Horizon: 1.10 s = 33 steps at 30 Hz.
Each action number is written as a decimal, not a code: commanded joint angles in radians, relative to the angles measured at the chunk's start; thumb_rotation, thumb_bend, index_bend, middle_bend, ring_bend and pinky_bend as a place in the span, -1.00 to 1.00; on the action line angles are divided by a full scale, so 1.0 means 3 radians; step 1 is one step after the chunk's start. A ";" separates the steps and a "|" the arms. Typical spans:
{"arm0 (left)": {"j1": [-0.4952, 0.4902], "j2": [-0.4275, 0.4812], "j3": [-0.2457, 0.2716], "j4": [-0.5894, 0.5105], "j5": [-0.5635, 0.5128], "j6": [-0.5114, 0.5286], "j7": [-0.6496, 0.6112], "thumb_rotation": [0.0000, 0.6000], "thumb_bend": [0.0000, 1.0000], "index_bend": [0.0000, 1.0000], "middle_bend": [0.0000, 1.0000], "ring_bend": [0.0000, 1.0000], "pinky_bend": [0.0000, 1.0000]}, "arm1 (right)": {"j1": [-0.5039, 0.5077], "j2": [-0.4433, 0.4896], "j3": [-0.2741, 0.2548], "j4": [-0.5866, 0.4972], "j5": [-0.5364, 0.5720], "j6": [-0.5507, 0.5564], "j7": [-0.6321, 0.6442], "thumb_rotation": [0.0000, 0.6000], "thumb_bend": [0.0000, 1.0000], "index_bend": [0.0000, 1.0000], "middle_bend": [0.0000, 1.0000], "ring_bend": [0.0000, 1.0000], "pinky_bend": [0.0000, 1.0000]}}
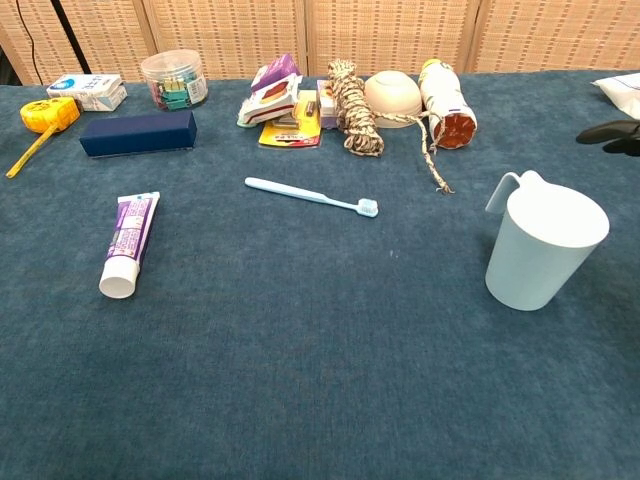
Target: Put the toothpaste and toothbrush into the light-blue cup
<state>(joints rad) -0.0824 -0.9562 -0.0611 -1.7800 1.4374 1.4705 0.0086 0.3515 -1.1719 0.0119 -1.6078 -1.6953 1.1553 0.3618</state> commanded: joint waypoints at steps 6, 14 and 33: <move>0.0001 0.0009 -0.0005 0.0004 -0.0019 -0.0008 -0.0026 1.00 -0.60 -1.00 -1.00 -1.00 -1.00 | 0.0266 -0.0247 0.0119 -0.0122 0.0265 -0.0340 -0.0265 1.00 -1.00 -1.00 -1.00 -1.00 -1.00; -0.0003 0.0025 -0.0008 0.0007 -0.0041 -0.0035 -0.0074 1.00 -0.60 -1.00 -1.00 -1.00 -1.00 | 0.0329 -0.0417 0.0184 -0.0046 0.0436 -0.0351 -0.0424 1.00 -1.00 -0.86 -1.00 -1.00 -0.64; -0.0020 0.0041 -0.0009 -0.0003 -0.0082 -0.0094 -0.0099 1.00 -0.60 -1.00 -1.00 -1.00 -1.00 | 0.0434 -0.0566 0.0131 0.0109 0.0347 -0.0258 -0.0254 1.00 -1.00 -0.29 -0.52 -0.73 -0.22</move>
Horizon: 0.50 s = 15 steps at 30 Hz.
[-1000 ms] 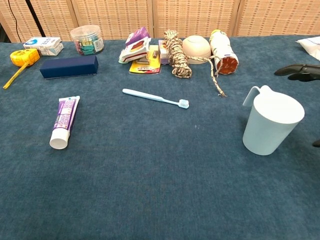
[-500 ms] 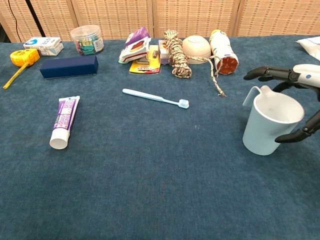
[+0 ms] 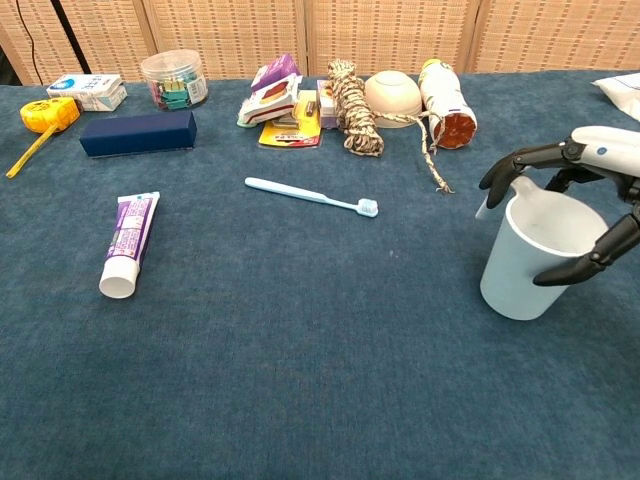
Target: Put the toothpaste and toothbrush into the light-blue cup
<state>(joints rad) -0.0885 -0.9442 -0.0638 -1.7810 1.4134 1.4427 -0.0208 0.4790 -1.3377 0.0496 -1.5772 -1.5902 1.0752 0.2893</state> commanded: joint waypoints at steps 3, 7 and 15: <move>-0.0001 0.0003 -0.0001 -0.0001 -0.0008 -0.0007 -0.0009 1.00 -0.60 -1.00 -1.00 -1.00 -1.00 | 0.0028 -0.0035 0.0015 0.0006 0.0007 0.0010 -0.0034 1.00 -1.00 -0.29 -0.51 -0.72 -0.20; -0.0004 0.0006 -0.0003 -0.0001 -0.0015 -0.0014 -0.0013 1.00 -0.60 -1.00 -1.00 -1.00 -1.00 | 0.0066 -0.0067 0.0042 -0.0010 0.0007 0.0020 -0.0072 1.00 -1.00 -0.29 -0.51 -0.71 -0.19; -0.0017 0.0003 -0.0004 0.0000 -0.0047 -0.0049 0.0006 1.00 -0.60 -1.00 -1.00 -1.00 -1.00 | 0.0340 -0.0096 0.0251 -0.0208 0.0132 -0.0207 -0.0309 1.00 -1.00 -0.28 -0.50 -0.70 -0.17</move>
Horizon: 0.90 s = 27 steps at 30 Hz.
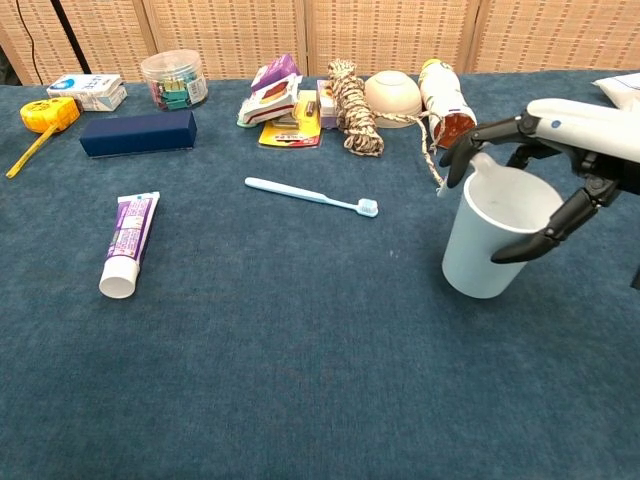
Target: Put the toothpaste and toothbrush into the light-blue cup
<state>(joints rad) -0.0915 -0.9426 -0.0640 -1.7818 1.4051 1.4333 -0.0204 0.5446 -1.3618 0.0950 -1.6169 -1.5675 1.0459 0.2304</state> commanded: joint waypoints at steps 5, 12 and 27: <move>-0.0015 -0.0003 -0.0009 -0.0001 -0.0037 -0.0032 0.0016 1.00 -0.60 -1.00 -1.00 -1.00 -1.00 | 0.0280 -0.0051 0.0199 -0.0167 0.0179 -0.0270 -0.0329 1.00 -1.00 -0.27 -0.50 -0.70 -0.17; -0.0034 -0.0010 -0.0014 0.0001 -0.0068 -0.0069 0.0042 1.00 -0.60 -1.00 -1.00 -1.00 -1.00 | 0.0579 -0.0288 0.0355 -0.0261 0.0437 -0.0536 -0.0676 1.00 -0.99 -0.27 -0.49 -0.70 -0.16; -0.0069 -0.0014 -0.0014 0.0031 -0.0107 -0.0152 0.0015 1.00 -0.60 -1.00 -1.00 -1.00 -1.00 | 0.0991 -0.0668 0.0494 -0.0256 0.1034 -0.0784 -0.1376 1.00 -0.96 -0.26 -0.49 -0.70 -0.15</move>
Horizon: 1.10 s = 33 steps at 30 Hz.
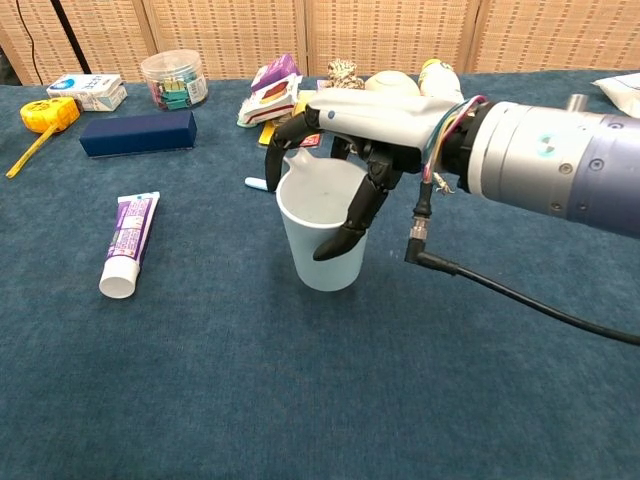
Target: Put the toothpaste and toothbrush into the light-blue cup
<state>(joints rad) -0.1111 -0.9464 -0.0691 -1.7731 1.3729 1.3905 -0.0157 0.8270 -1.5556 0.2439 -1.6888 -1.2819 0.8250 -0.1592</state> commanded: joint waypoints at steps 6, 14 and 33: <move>-0.0010 0.0006 0.0007 -0.0005 0.0001 -0.0023 -0.0005 1.00 -0.60 -1.00 -1.00 -1.00 -1.00 | 0.0068 0.0012 -0.0057 -0.0097 0.0170 -0.0013 -0.0214 1.00 -0.96 -0.25 -0.48 -0.70 -0.14; -0.0002 0.0015 0.0012 -0.0013 0.0003 -0.0015 -0.0022 1.00 -0.60 -1.00 -1.00 -1.00 -1.00 | 0.0078 -0.0024 -0.0131 -0.0082 0.0210 0.0035 -0.0275 1.00 -0.96 -0.25 -0.48 -0.70 -0.14; -0.0008 0.0030 0.0014 0.0004 0.0006 -0.0026 -0.0080 1.00 -0.60 -1.00 -1.00 -1.00 -1.00 | 0.0072 0.0027 -0.0293 -0.0031 0.0077 0.0056 -0.0165 1.00 -0.96 -0.69 -0.92 -0.97 -0.17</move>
<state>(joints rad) -0.1134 -0.9374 -0.0650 -1.7721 1.3748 1.3826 -0.0397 0.8476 -1.5505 0.1578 -1.6952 -1.2560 0.8442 -0.2120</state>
